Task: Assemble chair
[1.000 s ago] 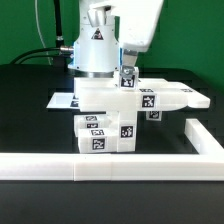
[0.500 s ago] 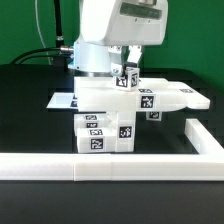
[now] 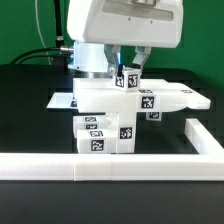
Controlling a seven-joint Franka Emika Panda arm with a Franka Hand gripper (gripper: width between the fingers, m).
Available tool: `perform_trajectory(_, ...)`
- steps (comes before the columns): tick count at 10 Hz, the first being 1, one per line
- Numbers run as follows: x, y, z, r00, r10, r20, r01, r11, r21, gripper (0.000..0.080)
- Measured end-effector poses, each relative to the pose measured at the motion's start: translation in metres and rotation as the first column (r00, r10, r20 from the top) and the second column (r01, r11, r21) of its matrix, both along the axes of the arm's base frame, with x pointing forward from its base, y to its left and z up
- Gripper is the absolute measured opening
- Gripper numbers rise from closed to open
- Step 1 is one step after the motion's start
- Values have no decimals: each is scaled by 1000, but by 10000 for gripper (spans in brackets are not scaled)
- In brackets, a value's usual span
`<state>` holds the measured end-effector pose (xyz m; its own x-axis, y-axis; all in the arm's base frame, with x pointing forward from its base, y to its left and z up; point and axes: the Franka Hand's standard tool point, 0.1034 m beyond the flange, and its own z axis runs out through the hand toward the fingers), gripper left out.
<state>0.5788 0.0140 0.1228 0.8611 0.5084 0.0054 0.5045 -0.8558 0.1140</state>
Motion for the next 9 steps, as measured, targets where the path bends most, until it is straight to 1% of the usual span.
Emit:
perform_trajectory(1, 0, 1, 0, 988, -156, 12, 156, 988, 19, 281)
perform_trajectory(3, 0, 5, -1, 912, -409, 25, 407, 912, 53, 281)
perform_trajectory(5, 0, 6, -1, 786, -618, 16, 614, 783, 96, 281)
perform_trajectory(7, 1, 7, -1, 653, -758, 11, 752, 649, 117, 281)
perform_trajectory(9, 1, 7, -1, 574, -819, -2, 812, 569, 132, 281)
